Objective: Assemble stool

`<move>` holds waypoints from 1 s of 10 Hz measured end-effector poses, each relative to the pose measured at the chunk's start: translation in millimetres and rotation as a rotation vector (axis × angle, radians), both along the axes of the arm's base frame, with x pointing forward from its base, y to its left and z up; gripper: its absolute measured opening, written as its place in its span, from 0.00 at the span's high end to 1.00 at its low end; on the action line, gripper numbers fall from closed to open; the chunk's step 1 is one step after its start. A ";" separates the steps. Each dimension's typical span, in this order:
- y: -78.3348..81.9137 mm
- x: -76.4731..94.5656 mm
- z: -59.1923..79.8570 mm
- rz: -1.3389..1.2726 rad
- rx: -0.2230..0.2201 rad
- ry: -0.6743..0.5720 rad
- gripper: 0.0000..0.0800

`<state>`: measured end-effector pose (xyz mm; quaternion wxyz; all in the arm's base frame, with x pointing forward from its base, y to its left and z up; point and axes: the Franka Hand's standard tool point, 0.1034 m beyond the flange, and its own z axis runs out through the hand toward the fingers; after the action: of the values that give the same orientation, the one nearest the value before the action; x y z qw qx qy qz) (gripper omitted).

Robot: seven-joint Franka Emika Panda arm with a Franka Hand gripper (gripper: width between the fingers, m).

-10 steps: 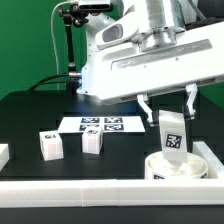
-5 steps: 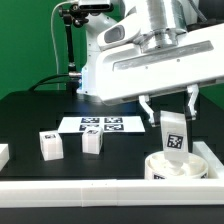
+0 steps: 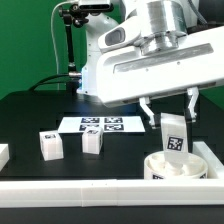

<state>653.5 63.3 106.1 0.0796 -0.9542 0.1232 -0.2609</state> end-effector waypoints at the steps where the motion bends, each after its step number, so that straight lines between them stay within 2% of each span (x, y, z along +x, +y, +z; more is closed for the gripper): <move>1: 2.1 -1.4 -1.9 0.003 0.000 0.003 0.59; 4: 1.5 -4.2 -8.5 0.006 -0.005 0.007 0.59; 7: -11.8 -0.3 -9.1 -0.011 -0.040 -0.070 0.59; 10: -13.6 -1.2 -9.5 -0.024 -0.054 -0.126 0.59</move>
Offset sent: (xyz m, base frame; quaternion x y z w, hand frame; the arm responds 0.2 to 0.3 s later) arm -0.0024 -0.0012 -0.0074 0.0048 0.0153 -0.0066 0.9998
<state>652.3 49.8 96.7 0.0581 -0.9361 0.1221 -0.3246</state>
